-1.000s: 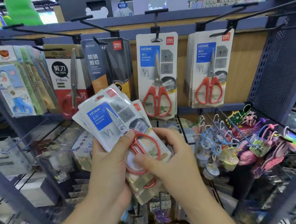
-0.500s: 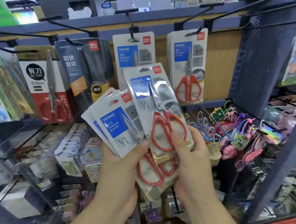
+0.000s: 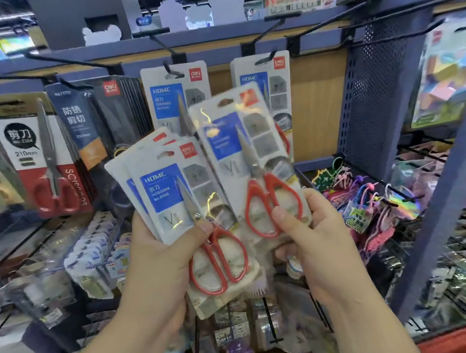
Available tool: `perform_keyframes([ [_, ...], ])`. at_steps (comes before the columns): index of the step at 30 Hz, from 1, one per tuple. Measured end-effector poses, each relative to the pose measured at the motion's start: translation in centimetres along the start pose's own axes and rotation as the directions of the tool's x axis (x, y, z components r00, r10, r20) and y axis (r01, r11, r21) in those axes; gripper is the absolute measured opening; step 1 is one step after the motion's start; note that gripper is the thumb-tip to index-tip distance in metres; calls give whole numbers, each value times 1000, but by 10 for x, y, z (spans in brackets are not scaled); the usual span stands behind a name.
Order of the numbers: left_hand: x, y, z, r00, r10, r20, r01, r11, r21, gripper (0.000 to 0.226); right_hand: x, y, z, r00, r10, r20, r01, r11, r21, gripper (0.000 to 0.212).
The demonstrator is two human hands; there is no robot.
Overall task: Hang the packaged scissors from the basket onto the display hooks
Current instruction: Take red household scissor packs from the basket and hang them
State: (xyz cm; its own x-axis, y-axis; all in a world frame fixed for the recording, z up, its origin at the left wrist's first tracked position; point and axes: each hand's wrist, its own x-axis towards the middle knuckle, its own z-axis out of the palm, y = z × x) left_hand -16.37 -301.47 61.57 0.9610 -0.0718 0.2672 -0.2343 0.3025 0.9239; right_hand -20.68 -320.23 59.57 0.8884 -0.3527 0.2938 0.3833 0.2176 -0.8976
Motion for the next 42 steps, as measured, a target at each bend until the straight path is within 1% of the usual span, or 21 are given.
perform_keyframes([
  [2,3,2,2,1000,1,6,-1,1000,-10,67,11,-5,-1,998,-48,-52,49,999,17,28],
  [5,7,5,6,1000,6,15,-6,1000,-1,67,30,-16,-2,986,-126,-107,129,991,20,25],
  [9,8,8,11,999,6,31,-5,1000,-19,69,50,-17,-6,972,-171,-160,180,983,45,12],
  [14,7,6,12,998,-51,45,51,999,-17,82,59,-14,-8,969,-159,-190,168,985,34,11],
  [17,8,4,10,999,-40,27,40,999,-23,72,58,-8,-9,963,-157,-220,169,985,37,10],
  [20,9,4,9,999,-35,31,36,999,-19,68,60,-5,-9,962,-154,-223,166,985,35,9],
  [25,11,4,10,999,-40,32,41,999,-21,68,86,1,-2,956,-82,-283,72,996,-45,10],
  [28,11,4,12,999,-42,33,43,999,-30,69,103,8,0,960,-39,-279,25,998,-54,10],
  [32,12,4,11,998,-51,37,52,998,-29,66,117,15,-4,954,2,-301,-25,997,-73,17],
  [35,13,5,9,998,-56,35,58,997,-51,61,113,17,-7,938,23,-345,-51,996,-72,31],
  [37,14,5,8,997,-65,30,67,995,-67,61,98,17,-8,911,7,-413,-53,994,-99,40],
  [39,15,4,5,997,-71,27,73,994,-80,62,73,15,-4,880,-78,-468,16,991,-134,34],
  [40,16,3,4,997,-73,26,75,993,-86,63,58,14,1,892,-107,-439,52,989,-135,32],
  [41,17,2,4,997,-76,24,78,993,-92,64,44,15,8,927,-118,-356,75,988,-133,33],
  [42,18,1,3,997,-79,20,80,992,-99,65,29,15,17,966,-118,-228,85,985,-149,39],
])
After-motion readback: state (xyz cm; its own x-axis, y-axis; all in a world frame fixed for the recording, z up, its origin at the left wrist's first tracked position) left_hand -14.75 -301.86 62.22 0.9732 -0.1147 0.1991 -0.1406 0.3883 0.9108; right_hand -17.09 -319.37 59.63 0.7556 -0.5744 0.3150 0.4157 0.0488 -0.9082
